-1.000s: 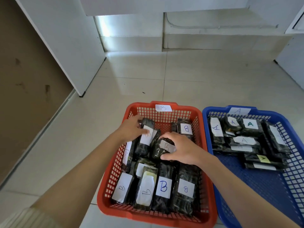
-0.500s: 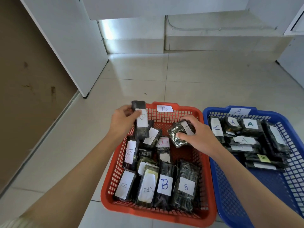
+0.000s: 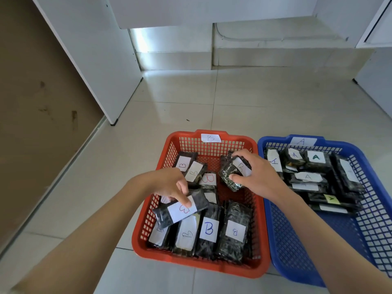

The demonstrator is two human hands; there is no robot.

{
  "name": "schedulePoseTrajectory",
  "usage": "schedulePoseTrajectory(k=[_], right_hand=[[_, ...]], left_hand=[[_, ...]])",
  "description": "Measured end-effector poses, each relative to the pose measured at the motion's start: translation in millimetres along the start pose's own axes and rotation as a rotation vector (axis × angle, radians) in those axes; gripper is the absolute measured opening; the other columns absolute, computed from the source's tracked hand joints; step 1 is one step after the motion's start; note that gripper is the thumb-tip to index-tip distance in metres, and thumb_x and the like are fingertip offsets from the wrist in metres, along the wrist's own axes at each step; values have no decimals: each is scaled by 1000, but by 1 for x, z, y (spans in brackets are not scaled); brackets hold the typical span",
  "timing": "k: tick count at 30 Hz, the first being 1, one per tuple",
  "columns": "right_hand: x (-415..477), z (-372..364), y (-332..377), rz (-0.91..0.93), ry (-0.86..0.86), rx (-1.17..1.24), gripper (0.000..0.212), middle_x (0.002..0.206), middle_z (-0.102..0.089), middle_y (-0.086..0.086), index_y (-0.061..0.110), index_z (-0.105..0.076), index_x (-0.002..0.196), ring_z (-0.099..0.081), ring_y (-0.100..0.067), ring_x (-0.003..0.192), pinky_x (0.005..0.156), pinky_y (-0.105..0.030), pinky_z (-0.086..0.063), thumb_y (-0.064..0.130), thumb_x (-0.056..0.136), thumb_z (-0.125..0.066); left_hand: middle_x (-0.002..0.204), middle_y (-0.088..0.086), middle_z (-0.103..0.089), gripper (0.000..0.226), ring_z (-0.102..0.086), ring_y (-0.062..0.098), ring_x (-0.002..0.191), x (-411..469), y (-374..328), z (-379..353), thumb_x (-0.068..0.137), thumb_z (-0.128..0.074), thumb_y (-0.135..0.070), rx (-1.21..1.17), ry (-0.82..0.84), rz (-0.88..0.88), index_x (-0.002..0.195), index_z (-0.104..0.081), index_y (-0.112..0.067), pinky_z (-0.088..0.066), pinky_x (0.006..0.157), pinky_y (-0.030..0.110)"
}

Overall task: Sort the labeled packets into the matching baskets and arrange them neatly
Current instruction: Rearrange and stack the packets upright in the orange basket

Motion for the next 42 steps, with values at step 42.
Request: schedulePoseTrajectory(k=[42], right_hand=[[-3,30,-15,-42,-297,210,42,106,-59,12,35,-48,116,-55,-12,102,83,-28,-46,30,80,-70]], left_hand=[[97,6,-72,28,-66,22,88,72,-67,-17,84,-66,-39,-186,-84,-202,80,-73,-13,-49,94,40]])
Point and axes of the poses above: each hand's wrist, its own x-axis towards the middle knuckle, its own z-axis out of the back of the hand, y = z × x, the point moved 4 cm from there along x, towards the middle knuckle
